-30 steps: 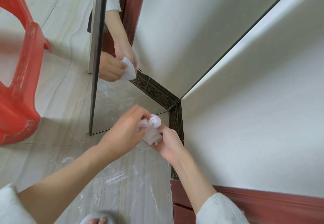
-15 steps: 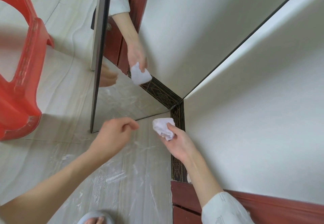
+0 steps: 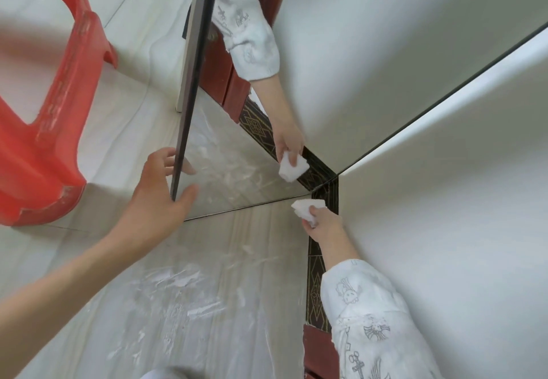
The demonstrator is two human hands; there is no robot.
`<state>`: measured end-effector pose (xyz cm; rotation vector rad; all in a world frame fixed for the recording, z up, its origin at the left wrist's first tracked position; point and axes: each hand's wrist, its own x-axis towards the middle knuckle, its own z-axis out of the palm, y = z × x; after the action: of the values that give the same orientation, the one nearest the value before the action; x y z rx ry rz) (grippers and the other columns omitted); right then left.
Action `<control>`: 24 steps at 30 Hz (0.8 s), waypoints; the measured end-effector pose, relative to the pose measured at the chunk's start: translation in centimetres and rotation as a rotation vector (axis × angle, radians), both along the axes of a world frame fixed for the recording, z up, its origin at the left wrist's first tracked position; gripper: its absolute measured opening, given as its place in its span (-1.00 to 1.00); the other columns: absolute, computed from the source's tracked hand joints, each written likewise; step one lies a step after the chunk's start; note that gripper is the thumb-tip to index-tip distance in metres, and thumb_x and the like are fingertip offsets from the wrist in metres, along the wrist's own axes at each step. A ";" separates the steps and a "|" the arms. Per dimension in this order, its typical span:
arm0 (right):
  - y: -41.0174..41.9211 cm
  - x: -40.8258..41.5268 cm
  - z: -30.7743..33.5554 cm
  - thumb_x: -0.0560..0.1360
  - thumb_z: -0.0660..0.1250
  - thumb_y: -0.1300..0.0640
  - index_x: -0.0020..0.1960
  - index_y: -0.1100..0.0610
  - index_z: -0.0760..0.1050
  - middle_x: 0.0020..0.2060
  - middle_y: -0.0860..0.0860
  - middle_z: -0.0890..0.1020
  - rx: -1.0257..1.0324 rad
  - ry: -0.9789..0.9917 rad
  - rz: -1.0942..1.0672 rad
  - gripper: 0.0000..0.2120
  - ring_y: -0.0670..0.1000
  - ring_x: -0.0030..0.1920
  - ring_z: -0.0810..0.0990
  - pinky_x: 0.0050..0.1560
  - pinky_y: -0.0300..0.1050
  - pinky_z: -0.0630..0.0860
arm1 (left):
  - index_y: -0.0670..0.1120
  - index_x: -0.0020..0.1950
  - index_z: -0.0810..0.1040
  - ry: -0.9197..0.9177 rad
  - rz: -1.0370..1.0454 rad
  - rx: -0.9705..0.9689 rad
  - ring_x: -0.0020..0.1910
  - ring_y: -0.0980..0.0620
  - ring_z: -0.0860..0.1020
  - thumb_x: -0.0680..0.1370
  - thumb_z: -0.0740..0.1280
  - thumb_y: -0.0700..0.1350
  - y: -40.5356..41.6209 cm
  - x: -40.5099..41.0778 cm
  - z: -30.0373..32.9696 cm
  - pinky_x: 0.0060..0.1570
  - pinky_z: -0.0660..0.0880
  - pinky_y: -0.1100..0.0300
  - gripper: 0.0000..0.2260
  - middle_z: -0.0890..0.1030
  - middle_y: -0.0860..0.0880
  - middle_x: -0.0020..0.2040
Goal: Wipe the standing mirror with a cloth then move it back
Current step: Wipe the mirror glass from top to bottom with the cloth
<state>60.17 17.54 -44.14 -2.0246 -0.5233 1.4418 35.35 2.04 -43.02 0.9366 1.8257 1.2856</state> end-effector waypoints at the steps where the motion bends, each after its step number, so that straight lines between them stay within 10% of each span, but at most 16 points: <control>1: 0.3 0.0 -0.3 0.51 0.27 0.34 0.35 0.26 0.30 0.33 0.24 0.37 -0.016 -0.014 -0.063 -0.58 0.13 0.19 0.46 -0.01 -0.10 0.55 | 0.16 0.02 0.29 -0.002 -0.007 0.027 0.17 0.20 0.41 0.50 0.29 -0.10 0.1 0.1 0.2 0.10 0.31 0.20 -0.77 0.45 0.23 0.04; 7: 2.6 -1.5 -0.9 0.55 0.16 0.25 0.10 0.15 0.42 -0.07 0.12 0.50 -0.203 -0.067 -0.020 -0.85 0.02 -0.30 0.41 -0.47 -0.27 0.39 | -0.01 -0.05 0.29 0.117 -0.009 -0.031 -0.21 0.17 0.47 0.57 0.20 -0.07 0.6 0.3 0.3 -0.27 0.33 0.33 -0.92 0.48 0.23 -0.17; 12: 4.0 -2.8 0.8 0.45 -0.02 0.32 -0.36 0.08 0.10 -0.66 0.01 0.26 -0.088 0.052 0.112 -0.75 -0.06 -0.69 0.23 -0.76 -0.29 0.06 | -0.05 -0.05 0.26 0.142 -0.047 -0.075 -0.21 0.27 0.44 0.58 0.17 -0.09 0.8 -0.3 -0.3 -0.26 0.31 0.36 -0.91 0.45 0.28 -0.17; 14: 4.0 -2.4 3.1 0.24 0.07 0.33 -0.33 0.02 -0.01 -0.66 -0.03 0.16 0.054 0.043 0.167 -0.71 -0.13 -0.65 0.23 -0.65 -0.28 0.14 | -0.01 -0.06 0.25 0.132 -0.069 -0.099 -0.21 0.29 0.43 0.59 0.17 -0.09 0.9 -0.5 -0.3 -0.28 0.30 0.36 -0.91 0.44 0.29 -0.16; 17: 4.8 -1.7 5.8 0.34 0.27 0.30 -0.28 -0.07 0.14 -0.34 -0.17 0.56 0.280 -0.139 0.123 -0.63 -0.13 -0.39 0.44 -0.27 -0.30 0.41 | 0.03 -0.08 0.22 0.111 -0.085 -0.117 -0.21 0.30 0.41 0.59 0.16 -0.07 1.0 -0.6 -0.2 -0.28 0.29 0.27 -0.89 0.43 0.28 -0.13; 19: 5.2 -1.4 6.4 0.46 0.16 0.27 -0.27 -0.02 0.28 -0.39 0.03 0.49 0.501 -0.067 -0.127 -0.77 -0.10 -0.49 0.36 -0.57 -0.33 0.27 | 0.02 -0.08 0.22 0.103 -0.085 -0.114 -0.22 0.30 0.40 0.59 0.16 -0.07 1.0 -0.5 -0.2 -0.25 0.28 0.21 -0.89 0.45 0.22 -0.08; 21: 5.0 -1.4 5.9 0.51 0.15 0.23 -0.18 0.08 0.33 -0.30 0.02 0.43 0.495 -0.143 -0.118 -0.89 -0.07 -0.44 0.32 -0.60 -0.30 0.26 | 0.01 -0.07 0.23 0.099 -0.087 -0.111 -0.22 0.29 0.40 0.59 0.16 -0.07 1.0 -0.5 -0.2 -0.25 0.29 0.20 -0.89 0.46 0.19 -0.06; 24: 2.6 -1.2 2.7 0.55 0.21 0.19 0.01 0.07 0.33 -0.13 0.10 0.44 0.330 -0.236 0.048 -0.92 0.02 -0.18 0.39 -0.11 -0.47 0.38 | 0.03 -0.09 0.22 0.092 -0.103 -0.108 -0.22 0.28 0.41 0.58 0.17 -0.07 1.0 -0.7 -0.4 -0.25 0.32 0.20 -0.88 0.44 0.27 -0.12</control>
<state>58.95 20.11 -41.48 -1.9308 -0.8547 1.0640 34.64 3.05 -43.45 1.0313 1.8718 1.0870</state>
